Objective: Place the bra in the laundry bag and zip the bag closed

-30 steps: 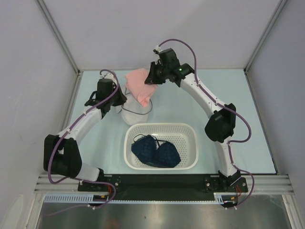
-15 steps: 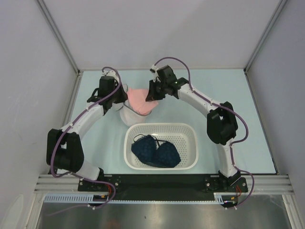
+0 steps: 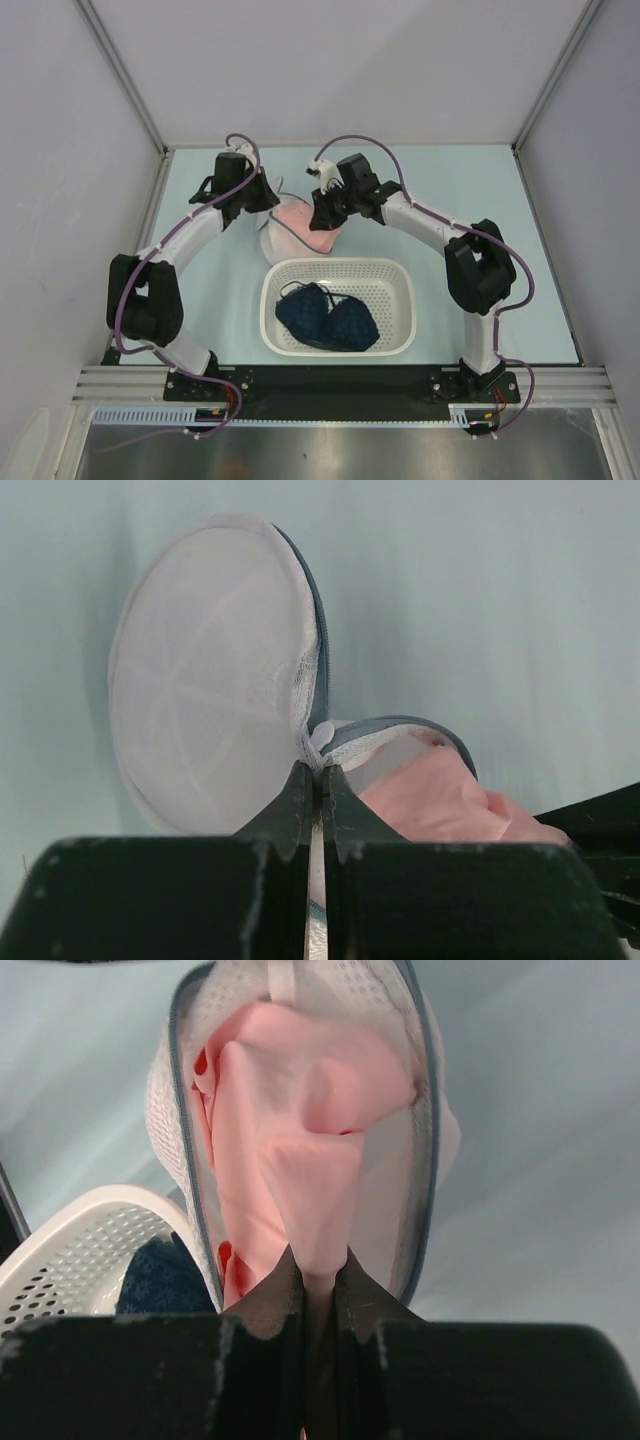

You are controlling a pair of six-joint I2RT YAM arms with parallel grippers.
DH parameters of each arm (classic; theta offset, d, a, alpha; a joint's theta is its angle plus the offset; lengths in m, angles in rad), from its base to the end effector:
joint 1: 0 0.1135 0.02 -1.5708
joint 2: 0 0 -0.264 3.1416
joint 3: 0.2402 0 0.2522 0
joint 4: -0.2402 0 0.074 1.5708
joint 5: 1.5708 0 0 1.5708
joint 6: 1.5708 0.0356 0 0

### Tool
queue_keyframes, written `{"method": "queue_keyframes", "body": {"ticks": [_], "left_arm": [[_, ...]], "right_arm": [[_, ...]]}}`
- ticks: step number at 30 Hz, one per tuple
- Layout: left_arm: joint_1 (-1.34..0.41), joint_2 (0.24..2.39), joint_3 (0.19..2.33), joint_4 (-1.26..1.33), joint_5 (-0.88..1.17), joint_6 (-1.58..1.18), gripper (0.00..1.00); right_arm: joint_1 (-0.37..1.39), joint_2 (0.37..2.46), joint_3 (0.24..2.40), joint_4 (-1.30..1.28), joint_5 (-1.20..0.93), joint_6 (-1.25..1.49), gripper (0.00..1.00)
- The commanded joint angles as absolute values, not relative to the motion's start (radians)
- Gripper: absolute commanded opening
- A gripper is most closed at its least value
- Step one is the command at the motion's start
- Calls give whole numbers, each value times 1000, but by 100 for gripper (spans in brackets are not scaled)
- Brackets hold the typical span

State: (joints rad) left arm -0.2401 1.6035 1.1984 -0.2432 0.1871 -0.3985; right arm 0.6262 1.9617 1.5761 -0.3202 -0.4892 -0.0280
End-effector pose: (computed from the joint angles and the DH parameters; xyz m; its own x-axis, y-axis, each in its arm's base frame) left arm 0.3523 -0.0931 0.2702 -0.6871 -0.2243 -0.6911 0.1205 0.9028 -0.4128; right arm 0.3551 0.2775 0.2527 -0.5028 -0.3941 -0.7693 -0.8215 0.4948 0.2834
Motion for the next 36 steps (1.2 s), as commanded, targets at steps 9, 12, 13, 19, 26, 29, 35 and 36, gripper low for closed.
{"method": "queue_keyframes", "body": {"ticks": [9,12,13,19,26,29,35,36], "left_arm": [[-262,1664,1265,-189,419,-359,0],[-262,1680,1272,-193,422,-356,0],[-262,1687,1273,-193,425,-356,0],[-261,1698,1281,-195,397,-345,0],[-256,1703,1278,-195,385,-307,0],[-249,1701,1270,-193,390,-293,0],[-238,1704,1252,-166,426,-284,0],[-238,1706,1250,-164,431,-285,0]], "right_arm": [[658,2161,1785,-170,-575,163,0],[660,2180,1793,-147,-537,195,0],[661,2183,1801,-172,-505,196,0],[649,2186,1830,-290,-492,216,20],[626,2125,1821,-382,-499,225,55],[612,2074,1798,-406,-494,225,64],[589,1993,1783,-468,-457,195,80],[581,1988,1773,-471,-462,192,80]]}}
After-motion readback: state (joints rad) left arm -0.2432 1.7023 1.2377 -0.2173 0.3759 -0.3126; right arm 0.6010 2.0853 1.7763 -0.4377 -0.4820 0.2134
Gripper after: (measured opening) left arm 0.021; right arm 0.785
